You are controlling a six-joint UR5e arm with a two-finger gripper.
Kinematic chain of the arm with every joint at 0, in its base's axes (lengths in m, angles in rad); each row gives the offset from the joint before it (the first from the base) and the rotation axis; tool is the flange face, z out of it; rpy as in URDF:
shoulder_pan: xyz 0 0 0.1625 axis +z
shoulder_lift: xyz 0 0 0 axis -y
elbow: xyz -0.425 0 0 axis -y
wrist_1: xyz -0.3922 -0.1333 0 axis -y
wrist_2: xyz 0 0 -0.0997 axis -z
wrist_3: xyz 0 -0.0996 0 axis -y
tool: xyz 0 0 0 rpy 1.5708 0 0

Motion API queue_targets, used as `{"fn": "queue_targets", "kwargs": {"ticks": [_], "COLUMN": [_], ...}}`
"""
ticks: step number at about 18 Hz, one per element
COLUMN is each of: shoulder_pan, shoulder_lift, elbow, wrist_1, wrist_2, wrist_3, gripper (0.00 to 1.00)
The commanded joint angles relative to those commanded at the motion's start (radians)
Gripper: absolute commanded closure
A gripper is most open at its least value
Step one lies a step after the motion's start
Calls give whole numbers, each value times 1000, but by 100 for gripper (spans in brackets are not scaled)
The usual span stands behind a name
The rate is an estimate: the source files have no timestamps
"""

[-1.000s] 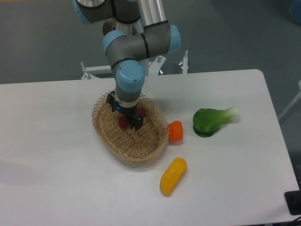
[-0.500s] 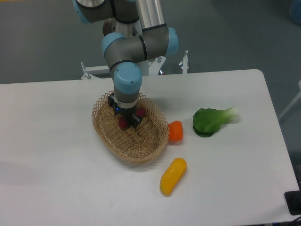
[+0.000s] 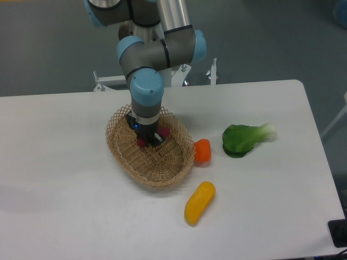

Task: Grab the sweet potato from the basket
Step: 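Lift the held sweet potato out of the basket toward the bok choy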

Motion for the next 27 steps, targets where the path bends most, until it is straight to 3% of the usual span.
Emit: {"fn": "queue_targets", "kwargs": {"ticks": [10, 14, 17, 22, 27], "shoulder_pan": [183, 278, 348, 385, 402], "shoulder_lift": [-8, -29, -69, -159, -204], "elbow": [160, 206, 256, 417, 477], "wrist_1": [-8, -8, -23, -109, -118], "wrist_2": [-2, -2, -3, 18, 51], "wrist_3": [26, 179, 271, 356, 436], "gripper": [95, 95, 94, 93, 92]}}
